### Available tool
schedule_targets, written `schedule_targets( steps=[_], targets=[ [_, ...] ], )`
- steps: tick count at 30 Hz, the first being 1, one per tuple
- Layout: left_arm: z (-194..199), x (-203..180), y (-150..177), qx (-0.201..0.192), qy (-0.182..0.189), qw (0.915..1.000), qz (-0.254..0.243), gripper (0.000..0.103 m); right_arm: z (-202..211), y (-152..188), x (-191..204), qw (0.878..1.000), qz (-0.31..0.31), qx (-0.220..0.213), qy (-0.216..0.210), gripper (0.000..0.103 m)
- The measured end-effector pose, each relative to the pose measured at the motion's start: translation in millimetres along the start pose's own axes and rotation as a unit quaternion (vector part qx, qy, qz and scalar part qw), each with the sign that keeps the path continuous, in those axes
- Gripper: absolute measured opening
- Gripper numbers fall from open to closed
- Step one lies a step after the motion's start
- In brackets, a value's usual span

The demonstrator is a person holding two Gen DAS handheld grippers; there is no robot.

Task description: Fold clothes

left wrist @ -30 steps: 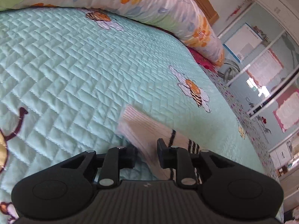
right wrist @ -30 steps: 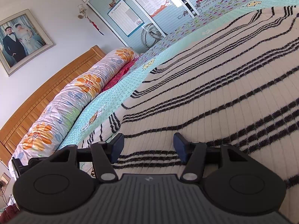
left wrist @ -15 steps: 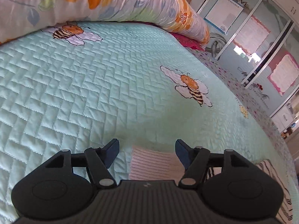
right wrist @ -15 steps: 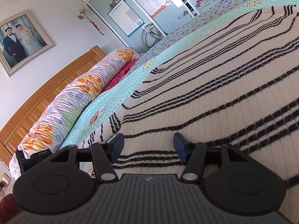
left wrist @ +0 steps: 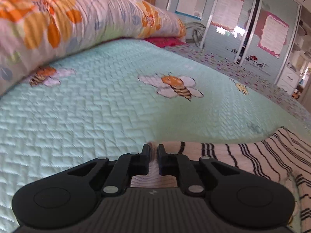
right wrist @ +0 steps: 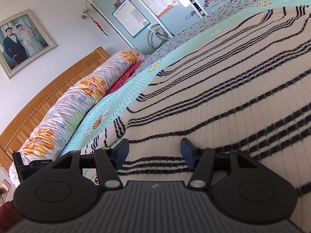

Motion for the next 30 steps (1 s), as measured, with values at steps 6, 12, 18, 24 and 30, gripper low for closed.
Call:
schedule_targets(
  steps=[6, 12, 18, 24, 30],
  targets=[
    [-17, 12, 12, 0.025, -0.074, 0.9968, -0.016, 0.001, 0, 1, 0, 1.000, 0.000, 0.000, -0.001, 0.059],
    [15, 17, 15, -0.025, -0.199, 0.9790, 0.033, 0.007, -1, 1, 0, 1.000, -0.002, -0.001, -0.002, 0.059],
    [61, -79, 7, -0.086, 0.012, 0.9962, 0.004, 0.018, -1, 1, -2, 1.000, -0.006, -0.002, -0.007, 0.059],
    [22, -211, 27, 0.090, 0.298, 0.9498, 0.035, 0.027, 0, 1, -2, 1.000, -0.008, -0.003, -0.011, 0.059],
    [-24, -240, 47, 0.158, 0.335, 0.9195, 0.132, 0.027, 1, 1, -3, 1.000, -0.013, -0.004, -0.016, 0.059]
  ],
)
Point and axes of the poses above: each gripper's, at about its wrist camera, not at the fingertips, and z roughly against the way its jaws point, x to its left, y to its underside, the point moved 3 cm from there along -z, roughly the way its jaws point, and after that the axes turned 6 degrees about -z, right-handed, at the moved point
